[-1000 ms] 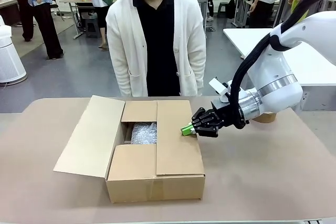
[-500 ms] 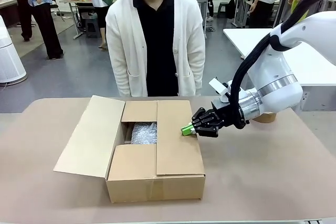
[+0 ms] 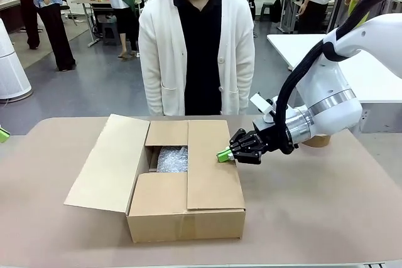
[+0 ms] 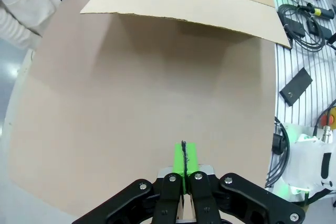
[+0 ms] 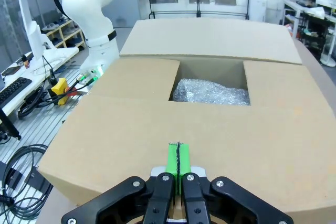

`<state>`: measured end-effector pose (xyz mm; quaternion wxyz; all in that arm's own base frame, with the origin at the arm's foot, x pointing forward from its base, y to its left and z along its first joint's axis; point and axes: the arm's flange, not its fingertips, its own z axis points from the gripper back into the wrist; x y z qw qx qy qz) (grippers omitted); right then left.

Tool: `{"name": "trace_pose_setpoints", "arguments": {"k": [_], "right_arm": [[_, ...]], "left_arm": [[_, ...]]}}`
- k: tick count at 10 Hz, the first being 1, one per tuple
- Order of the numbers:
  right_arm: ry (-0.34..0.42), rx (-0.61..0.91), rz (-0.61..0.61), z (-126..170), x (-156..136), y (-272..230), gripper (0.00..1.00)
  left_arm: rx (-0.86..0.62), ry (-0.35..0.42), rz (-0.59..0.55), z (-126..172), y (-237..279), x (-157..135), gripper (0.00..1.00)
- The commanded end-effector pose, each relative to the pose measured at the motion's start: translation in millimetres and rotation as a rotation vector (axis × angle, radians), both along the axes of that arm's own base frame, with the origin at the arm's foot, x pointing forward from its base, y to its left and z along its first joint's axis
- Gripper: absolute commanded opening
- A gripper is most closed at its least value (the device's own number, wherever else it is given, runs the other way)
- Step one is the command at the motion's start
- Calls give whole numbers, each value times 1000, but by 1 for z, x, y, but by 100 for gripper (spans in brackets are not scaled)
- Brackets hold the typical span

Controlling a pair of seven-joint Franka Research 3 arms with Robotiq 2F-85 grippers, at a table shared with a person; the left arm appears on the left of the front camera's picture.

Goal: Wrap the clocks to prevent damage.
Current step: Push the left (or right) flap of the Package Box to close it.

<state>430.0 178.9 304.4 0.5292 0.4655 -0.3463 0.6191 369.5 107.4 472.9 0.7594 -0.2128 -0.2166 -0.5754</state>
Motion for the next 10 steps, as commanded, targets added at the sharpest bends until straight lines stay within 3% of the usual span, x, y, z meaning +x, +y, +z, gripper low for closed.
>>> {"name": "trace_pose_setpoints", "arguments": {"k": [1,5,7,8,10], "right_arm": [[3,-7,-1,-3,-1,1,1],[3,-7,-1,-3,-1,1,1],[3,-7,-1,-3,-1,1,1],[3,-7,-1,-3,-1,1,1],[3,-7,-1,-3,-1,1,1]], "left_arm": [[-56,25,-24,9,14,4,0],[-28,27,-13,7,8,1,0],[-205,-36,-19,-33,-2,7,0],[-305,-73,-101,-51,-16,6,0],[-349,-97,-142,-82,-36,13,0]]}}
